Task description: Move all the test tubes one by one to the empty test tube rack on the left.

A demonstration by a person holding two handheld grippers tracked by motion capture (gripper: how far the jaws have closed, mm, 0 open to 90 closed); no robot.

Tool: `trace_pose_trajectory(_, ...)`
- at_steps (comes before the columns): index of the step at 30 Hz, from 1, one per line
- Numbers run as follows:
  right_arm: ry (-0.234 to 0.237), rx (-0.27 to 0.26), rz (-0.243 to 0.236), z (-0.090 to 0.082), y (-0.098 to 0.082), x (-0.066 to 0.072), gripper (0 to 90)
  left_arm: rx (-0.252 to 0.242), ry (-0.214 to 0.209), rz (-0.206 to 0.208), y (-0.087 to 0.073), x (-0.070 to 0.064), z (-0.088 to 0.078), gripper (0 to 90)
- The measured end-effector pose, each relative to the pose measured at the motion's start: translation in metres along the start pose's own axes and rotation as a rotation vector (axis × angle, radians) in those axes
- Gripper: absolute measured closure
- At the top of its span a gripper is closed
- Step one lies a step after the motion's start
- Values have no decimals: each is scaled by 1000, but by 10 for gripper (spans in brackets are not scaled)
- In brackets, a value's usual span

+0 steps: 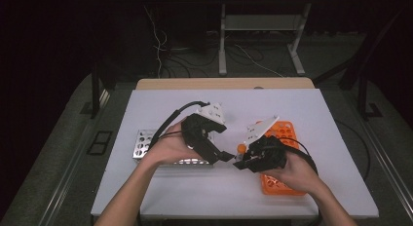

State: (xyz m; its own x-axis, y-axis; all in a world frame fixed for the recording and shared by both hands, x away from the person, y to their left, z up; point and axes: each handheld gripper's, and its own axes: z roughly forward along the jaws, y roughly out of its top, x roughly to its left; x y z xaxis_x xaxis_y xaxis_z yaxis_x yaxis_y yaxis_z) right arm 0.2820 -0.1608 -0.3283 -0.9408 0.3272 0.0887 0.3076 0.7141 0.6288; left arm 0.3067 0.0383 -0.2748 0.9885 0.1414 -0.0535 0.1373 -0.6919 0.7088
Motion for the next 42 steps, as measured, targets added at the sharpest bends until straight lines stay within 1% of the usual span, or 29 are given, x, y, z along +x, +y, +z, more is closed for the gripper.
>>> trace_pose_trajectory(1, 2, 0, 3, 1, 1, 1, 736, 7, -9, 10, 1, 0, 2, 151)
trace_pose_trajectory(5, 11, -5, -8, 6, 3, 4, 736, 24, -44, 28, 4, -2, 8, 264)
trace_pose_trajectory(7, 13, -3, -12, 8, 4, 6, 735, 33, -60, 36, 4, -3, 11, 339)
trace_pose_trajectory(8, 17, -3, -16, 9, 5, 7, 736, 36, -61, 42, 5, -3, 12, 361)
trace_pose_trajectory(10, 21, -3, -19, 11, 6, 8, 736, 39, -82, 50, 4, -4, 13, 463)
trace_pose_trajectory(15, 21, -9, -23, 11, 7, 10, 736, 60, -98, 54, 4, -4, 17, 612)
trace_pose_trajectory(17, 16, -11, -24, 11, 7, 10, 735, 56, -113, 55, 4, -4, 17, 667)
trace_pose_trajectory(22, 13, -18, -23, 10, 6, 10, 730, 58, -118, 52, 4, -3, 16, 685)
trace_pose_trajectory(23, 8, -21, -26, 9, 6, 10, 721, 57, -110, 52, 4, -3, 15, 687)
trace_pose_trajectory(26, -1, -52, -19, 4, 5, 9, 635, 46, -102, 49, 3, -1, 9, 688)
trace_pose_trajectory(28, -9, -71, -15, 0, 3, 8, 599, 38, -95, 42, 2, 0, 5, 688)
trace_pose_trajectory(29, -13, -77, -14, -3, 2, 7, 573, 39, -92, 44, 2, 0, 3, 687)
trace_pose_trajectory(30, -20, -83, -4, -5, 1, 7, 540, 37, -88, 34, 1, 0, 1, 687)
trace_pose_trajectory(32, -31, -92, 3, -9, -2, 6, 478, 31, -79, 29, 0, 1, -3, 688)
trace_pose_trajectory(36, -58, -116, 38, -18, -10, -1, 354, 9, -57, 18, -4, 4, -13, 687)
trace_pose_trajectory(38, -69, -133, 61, -23, -14, -2, 298, 8, -48, 15, -6, 5, -18, 687)
trace_pose_trajectory(41, -87, -151, 84, -31, -22, -5, 166, 7, -30, 13, -7, 6, -26, 687)
trace_pose_trajectory(42, -84, -155, 95, -33, -24, -6, 135, 5, -25, 11, -7, 6, -29, 687)
